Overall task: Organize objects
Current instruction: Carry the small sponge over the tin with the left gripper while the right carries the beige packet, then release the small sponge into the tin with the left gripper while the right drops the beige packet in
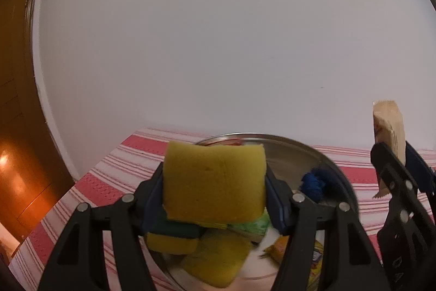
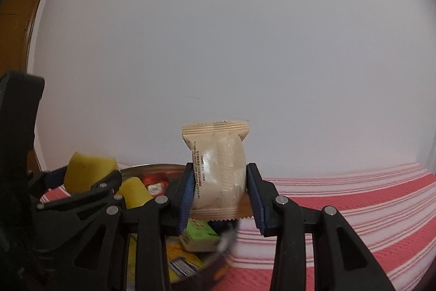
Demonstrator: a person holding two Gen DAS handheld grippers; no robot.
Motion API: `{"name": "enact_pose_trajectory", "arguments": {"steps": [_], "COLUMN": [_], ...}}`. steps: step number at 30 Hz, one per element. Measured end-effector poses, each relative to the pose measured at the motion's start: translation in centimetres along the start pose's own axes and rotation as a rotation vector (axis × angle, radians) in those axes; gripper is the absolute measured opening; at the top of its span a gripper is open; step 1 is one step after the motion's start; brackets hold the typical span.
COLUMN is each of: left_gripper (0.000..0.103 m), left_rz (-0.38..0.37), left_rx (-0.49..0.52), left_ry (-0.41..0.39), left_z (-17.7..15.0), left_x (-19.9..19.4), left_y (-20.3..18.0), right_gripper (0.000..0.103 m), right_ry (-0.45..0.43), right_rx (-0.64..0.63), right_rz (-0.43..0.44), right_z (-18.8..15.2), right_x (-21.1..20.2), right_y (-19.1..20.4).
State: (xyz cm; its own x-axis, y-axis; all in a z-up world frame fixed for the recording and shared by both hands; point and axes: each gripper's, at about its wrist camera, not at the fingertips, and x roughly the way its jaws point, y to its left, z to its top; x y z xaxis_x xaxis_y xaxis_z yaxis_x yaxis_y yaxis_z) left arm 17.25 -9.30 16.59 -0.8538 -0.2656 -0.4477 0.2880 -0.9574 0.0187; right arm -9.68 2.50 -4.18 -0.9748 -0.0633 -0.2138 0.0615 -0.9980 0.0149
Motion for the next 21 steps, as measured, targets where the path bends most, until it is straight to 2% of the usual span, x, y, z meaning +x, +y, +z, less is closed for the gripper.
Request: {"name": "enact_pose_trajectory", "arguments": {"steps": [7, 12, 21], "left_gripper": [0.065, 0.065, 0.065], "left_rz": [0.055, 0.094, 0.145], "left_rx": [-0.012, -0.019, 0.026], "left_ry": [0.029, 0.069, 0.095], "left_z": [0.0, 0.0, -0.2], "left_x": [0.1, 1.2, 2.5], "left_y": [0.7, 1.2, 0.8], "right_gripper": [0.041, 0.040, 0.040], "right_ry": [-0.002, 0.031, 0.110], "right_rx": [0.015, 0.023, 0.026], "right_rz": [0.036, 0.046, 0.021], "right_z": [0.7, 0.5, -0.4], "right_x": [2.0, 3.7, 6.0], "right_y": [1.1, 1.0, -0.3]}}
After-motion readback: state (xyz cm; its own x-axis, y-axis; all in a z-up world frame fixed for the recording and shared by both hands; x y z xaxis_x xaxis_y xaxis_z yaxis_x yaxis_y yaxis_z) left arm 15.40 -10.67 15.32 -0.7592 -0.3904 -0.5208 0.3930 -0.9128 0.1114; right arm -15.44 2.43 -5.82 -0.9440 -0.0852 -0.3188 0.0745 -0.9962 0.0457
